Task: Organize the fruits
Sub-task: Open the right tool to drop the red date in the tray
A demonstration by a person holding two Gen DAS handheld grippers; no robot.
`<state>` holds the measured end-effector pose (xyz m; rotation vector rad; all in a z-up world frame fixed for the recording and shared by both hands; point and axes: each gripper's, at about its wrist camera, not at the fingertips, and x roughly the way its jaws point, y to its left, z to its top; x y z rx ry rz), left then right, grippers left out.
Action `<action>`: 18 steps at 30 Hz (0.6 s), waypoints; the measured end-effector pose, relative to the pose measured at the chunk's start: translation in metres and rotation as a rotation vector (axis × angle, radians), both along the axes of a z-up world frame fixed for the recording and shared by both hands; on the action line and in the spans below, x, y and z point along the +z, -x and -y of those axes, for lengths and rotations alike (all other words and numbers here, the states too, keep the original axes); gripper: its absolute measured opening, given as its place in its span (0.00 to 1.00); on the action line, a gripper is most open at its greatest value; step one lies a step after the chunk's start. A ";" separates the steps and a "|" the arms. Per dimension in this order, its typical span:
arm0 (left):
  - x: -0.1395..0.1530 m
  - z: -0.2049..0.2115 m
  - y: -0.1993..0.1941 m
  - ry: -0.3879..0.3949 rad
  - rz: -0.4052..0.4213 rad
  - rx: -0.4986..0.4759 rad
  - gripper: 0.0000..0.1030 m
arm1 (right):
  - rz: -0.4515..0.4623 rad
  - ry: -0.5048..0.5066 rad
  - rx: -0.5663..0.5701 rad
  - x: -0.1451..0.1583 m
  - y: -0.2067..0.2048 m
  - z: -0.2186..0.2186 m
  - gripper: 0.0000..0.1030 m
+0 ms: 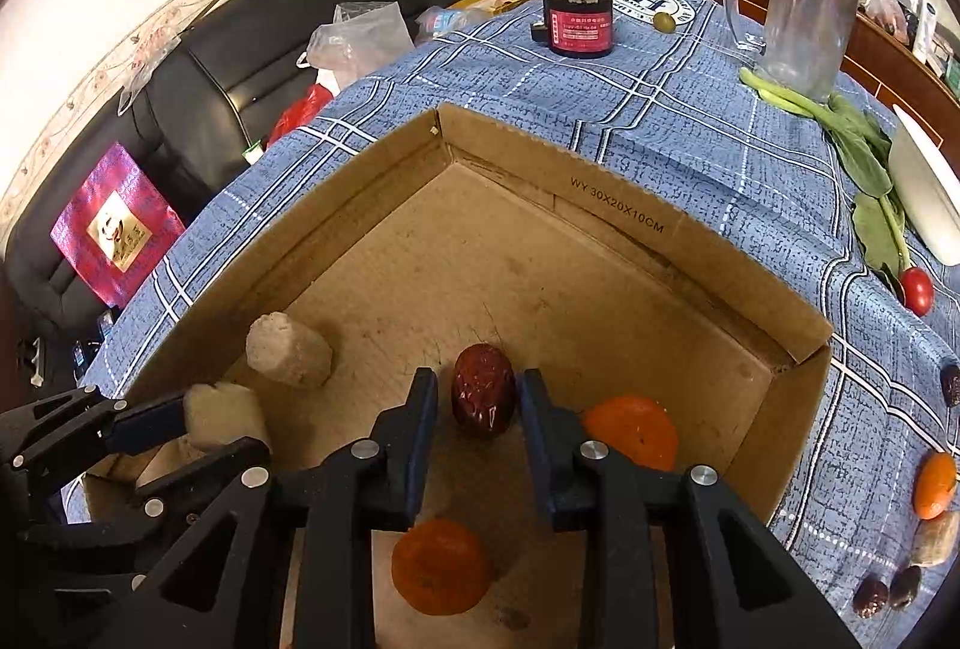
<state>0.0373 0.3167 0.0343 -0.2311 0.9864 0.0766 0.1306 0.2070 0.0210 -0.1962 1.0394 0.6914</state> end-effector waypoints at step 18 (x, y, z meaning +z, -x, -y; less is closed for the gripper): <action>0.025 0.030 0.034 -0.074 0.072 0.022 0.43 | 0.055 -0.048 -0.133 0.037 0.054 0.089 0.41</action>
